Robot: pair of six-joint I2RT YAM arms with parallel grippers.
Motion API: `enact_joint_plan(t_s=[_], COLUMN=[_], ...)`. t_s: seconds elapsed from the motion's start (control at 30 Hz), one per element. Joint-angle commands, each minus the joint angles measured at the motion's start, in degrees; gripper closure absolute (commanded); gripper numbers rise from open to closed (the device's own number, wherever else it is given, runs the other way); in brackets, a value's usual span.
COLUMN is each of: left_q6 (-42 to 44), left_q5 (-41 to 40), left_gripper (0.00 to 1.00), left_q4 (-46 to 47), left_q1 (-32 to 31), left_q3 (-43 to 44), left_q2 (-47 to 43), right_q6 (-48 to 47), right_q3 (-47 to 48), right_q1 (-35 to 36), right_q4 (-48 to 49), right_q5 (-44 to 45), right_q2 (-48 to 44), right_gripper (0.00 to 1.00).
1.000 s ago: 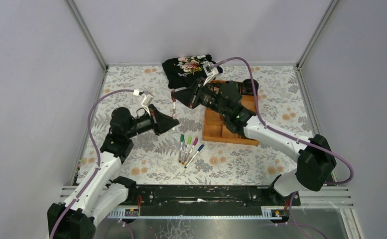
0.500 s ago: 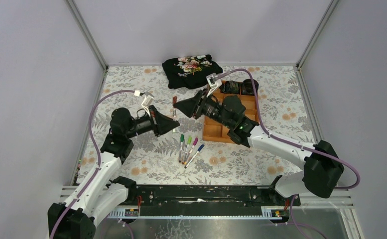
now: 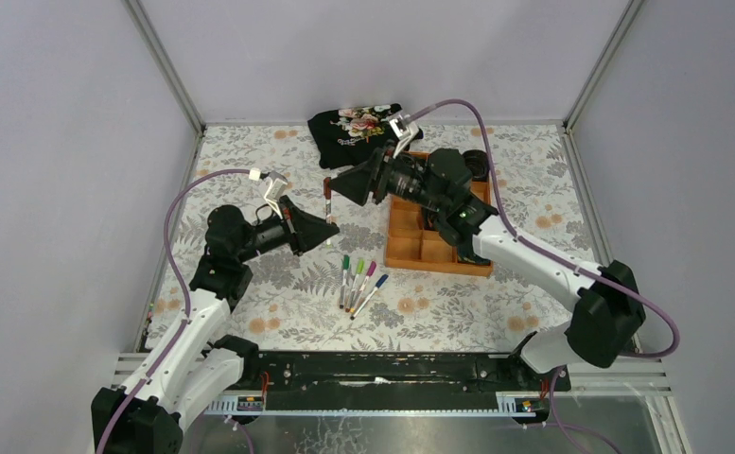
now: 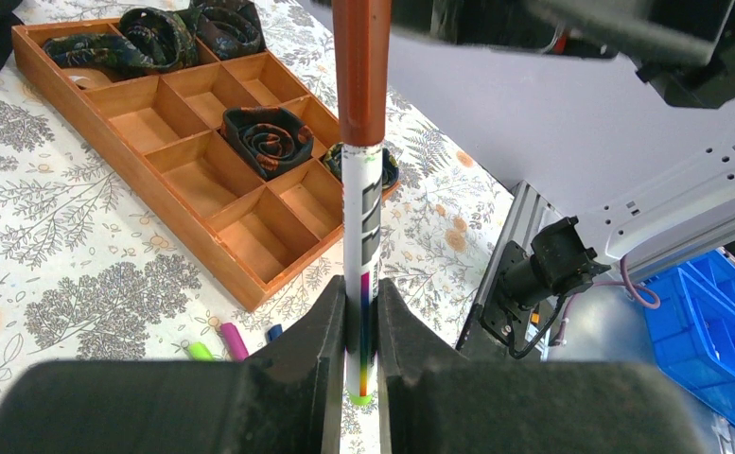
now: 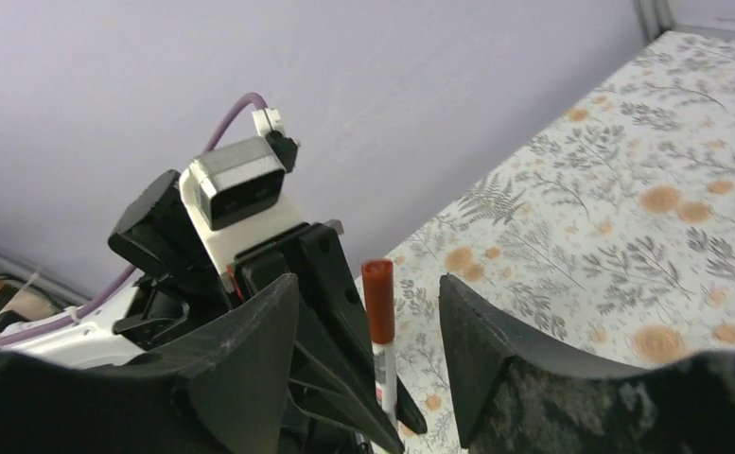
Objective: Insert the pens into the pen caps
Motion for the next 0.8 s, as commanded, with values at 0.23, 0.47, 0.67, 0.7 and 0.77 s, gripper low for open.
enact_joint_plan(t_s=[0.23, 0.47, 0.67, 0.7, 0.77], left_q6=[-0.12, -2.15, -6.42, -6.95, -8.1], left_q5=[1.0, 0.31, 0.36, 0.4, 0.65], left_gripper=[1.0, 1.0, 1.0, 1.0, 1.0], left_q4=[4.33, 7.11, 12.59, 13.52, 14.93], left_q1=[0.28, 0.23, 0.24, 0.24, 0.24], left_q3=[0.54, 0.07, 0.54, 0.95, 1.91], left_q2=[-1.03, -1.36, -1.33, -1.25, -1.02], right_q6=[3.53, 2.65, 1.77, 1.25, 0.17], right_q3=[9.34, 4.74, -1.48, -2.24, -3.92], right_q1=[-1.21, -1.17, -0.66, -0.33, 0.67], right_q4=[5.01, 4.21, 2.11, 1.04, -1.42], right_q5=[-16.45, -16.58, -18.69, -19.0, -19.37], right_q2=[8.8, 7.8, 5.31, 4.88, 3.95], right_gripper=[0.68, 1.0, 1.0, 1.0, 1.0])
